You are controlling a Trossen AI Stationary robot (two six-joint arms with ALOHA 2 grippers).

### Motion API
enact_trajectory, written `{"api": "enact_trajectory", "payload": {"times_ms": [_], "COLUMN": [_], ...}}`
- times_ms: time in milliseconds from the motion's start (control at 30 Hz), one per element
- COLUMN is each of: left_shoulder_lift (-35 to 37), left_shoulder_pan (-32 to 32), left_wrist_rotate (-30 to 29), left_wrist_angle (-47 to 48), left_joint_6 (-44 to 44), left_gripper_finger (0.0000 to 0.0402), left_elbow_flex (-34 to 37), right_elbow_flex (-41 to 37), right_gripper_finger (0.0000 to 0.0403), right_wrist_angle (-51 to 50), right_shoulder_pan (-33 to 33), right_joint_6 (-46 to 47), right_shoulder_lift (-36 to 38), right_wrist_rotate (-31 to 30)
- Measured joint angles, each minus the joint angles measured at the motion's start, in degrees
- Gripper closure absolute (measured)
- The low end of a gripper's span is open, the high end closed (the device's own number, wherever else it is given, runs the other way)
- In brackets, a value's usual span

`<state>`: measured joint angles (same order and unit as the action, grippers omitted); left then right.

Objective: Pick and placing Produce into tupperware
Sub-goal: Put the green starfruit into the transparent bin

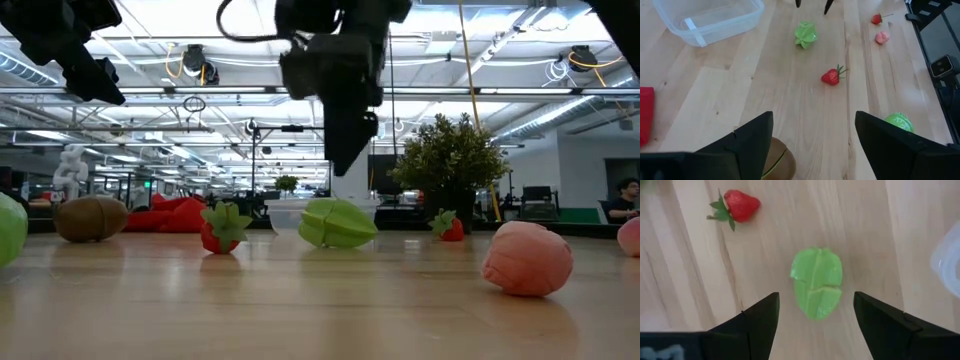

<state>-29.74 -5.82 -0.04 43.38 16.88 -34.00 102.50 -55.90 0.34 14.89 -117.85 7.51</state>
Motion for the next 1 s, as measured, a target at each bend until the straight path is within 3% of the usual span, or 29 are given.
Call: {"api": "enact_trajectory", "payload": {"times_ms": [233, 1000], "left_shoulder_lift": [0.02, 0.01], "left_shoulder_pan": [0.0, 0.0], "left_wrist_rotate": [0.01, 0.05], "left_wrist_angle": [0.04, 0.66], "left_joint_6": [0.4, 0.18], "left_gripper_finger": [0.0117, 0.0117], "left_elbow_flex": [0.0, 0.0], "right_elbow_flex": [7.18, 1.61], "right_gripper_finger": [0.0156, 0.0156], "right_wrist_angle": [-3.39, -0.69], "right_shoulder_pan": [0.31, 0.44], "right_joint_6": [-4.09, -1.77], "right_shoulder_lift": [-4.59, -4.9], "right_wrist_rotate": [-0.26, -0.04]}}
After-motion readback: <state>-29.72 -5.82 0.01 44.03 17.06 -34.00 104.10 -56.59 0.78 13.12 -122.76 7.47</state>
